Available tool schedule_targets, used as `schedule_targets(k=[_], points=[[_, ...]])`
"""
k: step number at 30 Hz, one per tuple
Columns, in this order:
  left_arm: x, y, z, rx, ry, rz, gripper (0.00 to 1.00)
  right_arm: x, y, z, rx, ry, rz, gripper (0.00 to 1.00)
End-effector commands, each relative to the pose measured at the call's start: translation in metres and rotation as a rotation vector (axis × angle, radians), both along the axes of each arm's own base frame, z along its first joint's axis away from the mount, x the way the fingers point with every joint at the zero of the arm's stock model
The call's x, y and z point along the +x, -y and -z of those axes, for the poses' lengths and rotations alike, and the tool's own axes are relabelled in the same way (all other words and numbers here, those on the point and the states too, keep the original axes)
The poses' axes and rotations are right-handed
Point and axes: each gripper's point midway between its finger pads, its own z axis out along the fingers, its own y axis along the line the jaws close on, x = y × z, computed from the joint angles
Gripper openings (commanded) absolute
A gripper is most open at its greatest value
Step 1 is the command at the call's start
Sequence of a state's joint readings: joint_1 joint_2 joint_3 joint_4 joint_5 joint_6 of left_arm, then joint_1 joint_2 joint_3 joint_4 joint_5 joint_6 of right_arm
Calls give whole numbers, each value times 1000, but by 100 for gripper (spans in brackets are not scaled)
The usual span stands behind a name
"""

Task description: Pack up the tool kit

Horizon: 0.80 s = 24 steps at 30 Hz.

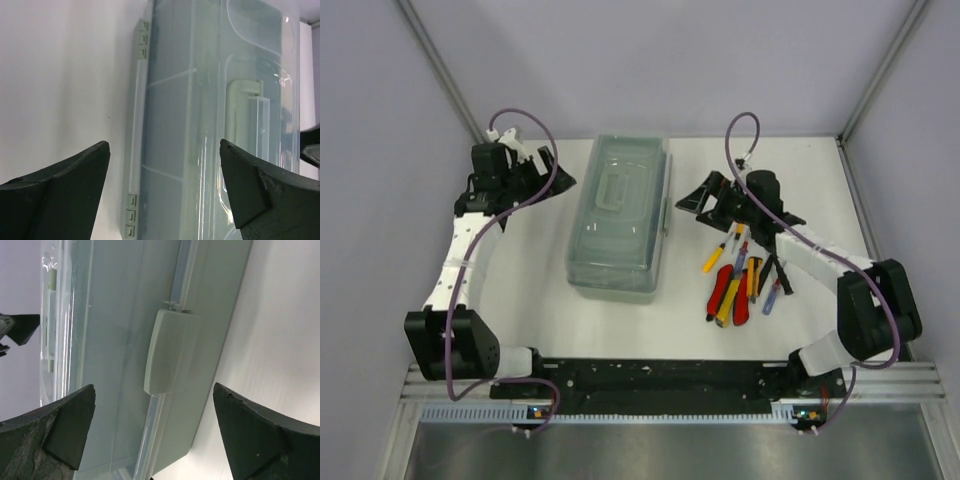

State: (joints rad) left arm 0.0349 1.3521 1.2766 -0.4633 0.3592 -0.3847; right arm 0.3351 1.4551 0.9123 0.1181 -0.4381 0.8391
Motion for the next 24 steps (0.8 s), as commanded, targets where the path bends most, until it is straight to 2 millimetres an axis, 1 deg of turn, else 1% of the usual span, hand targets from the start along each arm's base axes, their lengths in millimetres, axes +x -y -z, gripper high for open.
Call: schedule_targets(k=[1,3,5,9,15,18,22,24], points=[[-2,26,8,-107,6,125,94,10,-25,-22,110,80,-57,99],[-5,31,12,-133,-2,142,94,13,-29,-17,124,84,-69,99],[-7,32,18,-145,-16,145,93,14,-34,-6,150,66,-86,99],[-12,35,28,-170,-51,149,93,12,-43,5,233,52,-134,99],[-18,41,36,-213,-84,162,92,10,-53,24,297,21,-190,99],[-21,45,37,-231,-94,168,91,10,-59,26,322,17,-224,97],[-23,51,37,-282,-112,174,91,10,-64,16,416,40,-259,96],[-24,54,36,-311,-113,180,91,9,-67,18,465,19,-270,95]])
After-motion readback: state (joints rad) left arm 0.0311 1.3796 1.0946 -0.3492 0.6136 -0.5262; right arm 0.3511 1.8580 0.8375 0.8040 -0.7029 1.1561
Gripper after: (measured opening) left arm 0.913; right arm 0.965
